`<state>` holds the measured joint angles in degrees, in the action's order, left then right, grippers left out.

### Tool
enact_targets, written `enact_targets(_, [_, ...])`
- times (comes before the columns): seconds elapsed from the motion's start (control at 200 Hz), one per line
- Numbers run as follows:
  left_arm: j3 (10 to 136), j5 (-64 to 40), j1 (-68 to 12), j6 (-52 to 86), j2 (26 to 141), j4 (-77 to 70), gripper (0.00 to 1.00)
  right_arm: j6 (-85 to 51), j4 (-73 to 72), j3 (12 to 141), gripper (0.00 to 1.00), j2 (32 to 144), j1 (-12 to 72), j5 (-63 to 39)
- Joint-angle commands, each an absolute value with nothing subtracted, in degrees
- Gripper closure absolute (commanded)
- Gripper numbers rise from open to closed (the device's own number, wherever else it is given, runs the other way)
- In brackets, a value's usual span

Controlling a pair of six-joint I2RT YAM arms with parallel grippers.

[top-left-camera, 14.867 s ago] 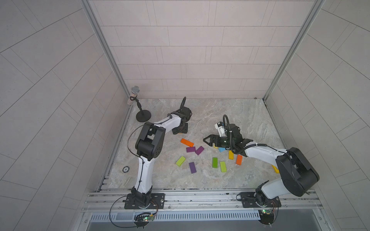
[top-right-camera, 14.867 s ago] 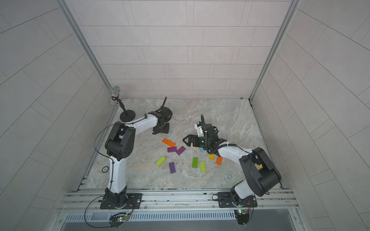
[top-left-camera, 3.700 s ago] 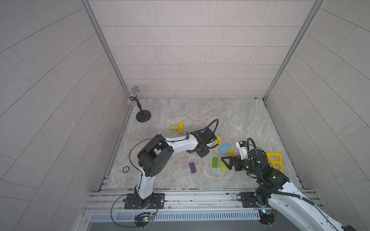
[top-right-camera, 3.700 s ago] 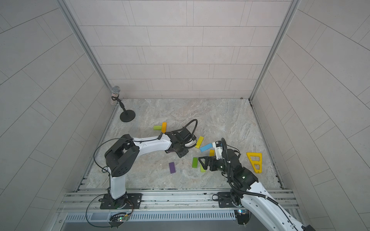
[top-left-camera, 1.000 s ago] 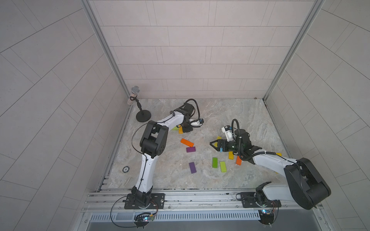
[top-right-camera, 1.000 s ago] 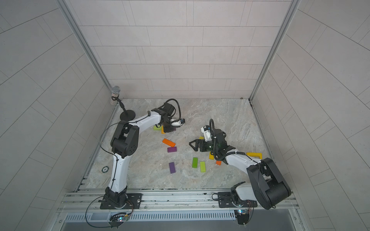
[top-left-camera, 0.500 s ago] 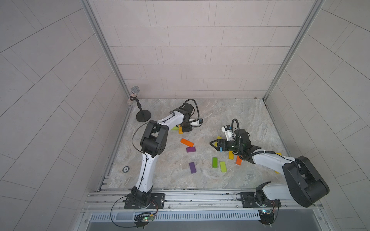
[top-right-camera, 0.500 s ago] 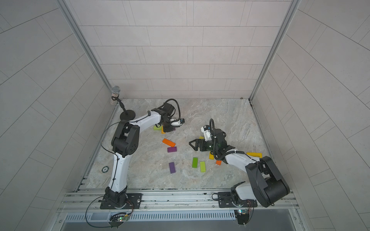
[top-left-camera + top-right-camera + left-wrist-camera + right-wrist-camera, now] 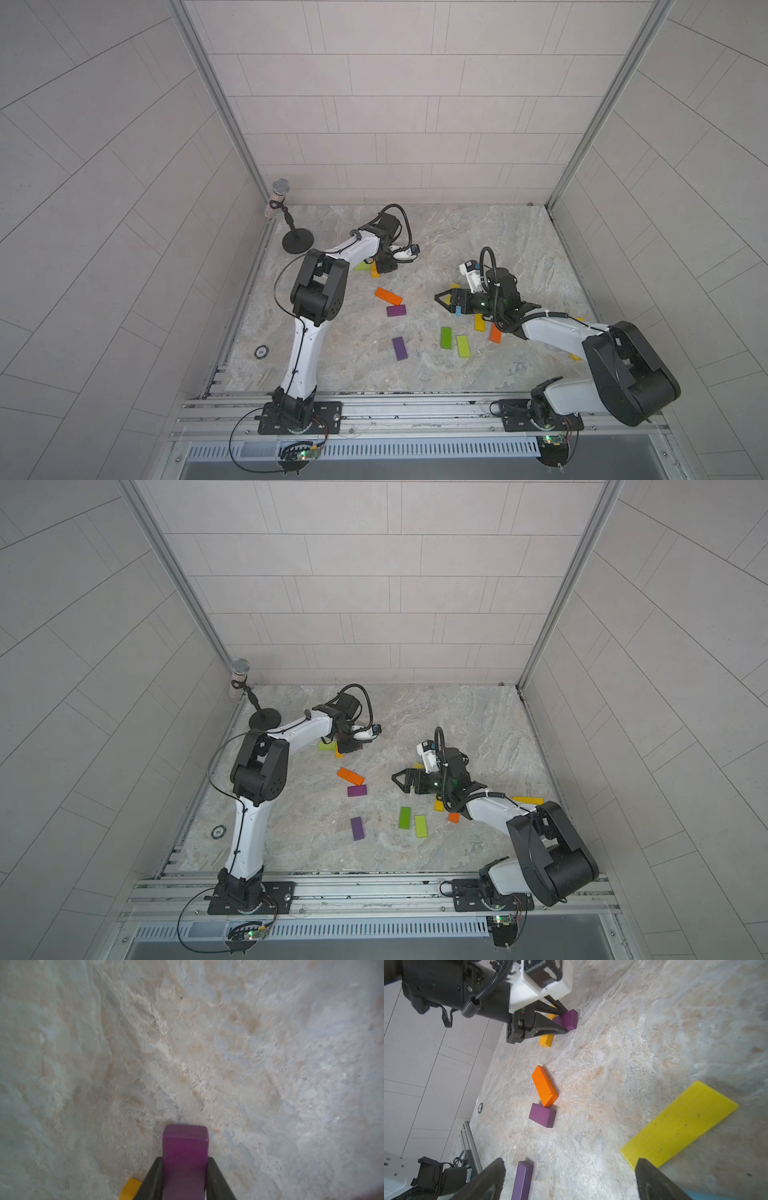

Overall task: Assemble the letter t with building blocks
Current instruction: Assemble the building block at the center of the board.

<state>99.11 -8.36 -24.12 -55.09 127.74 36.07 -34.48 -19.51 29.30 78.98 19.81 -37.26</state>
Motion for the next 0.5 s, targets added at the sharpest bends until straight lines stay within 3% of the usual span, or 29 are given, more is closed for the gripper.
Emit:
enact_targets(0.0, [99.4,-7.6,-23.7,-56.5,128.9,36.3,1.0,-34.5,-20.6,29.5,0.0,79.1,19.6,-38.0])
enact_targets(0.495, [98.1,-9.7,-23.7,-62.0,128.2,39.4,0.95,-34.7,-20.7,29.5,0.0,79.1,19.5,-38.4])
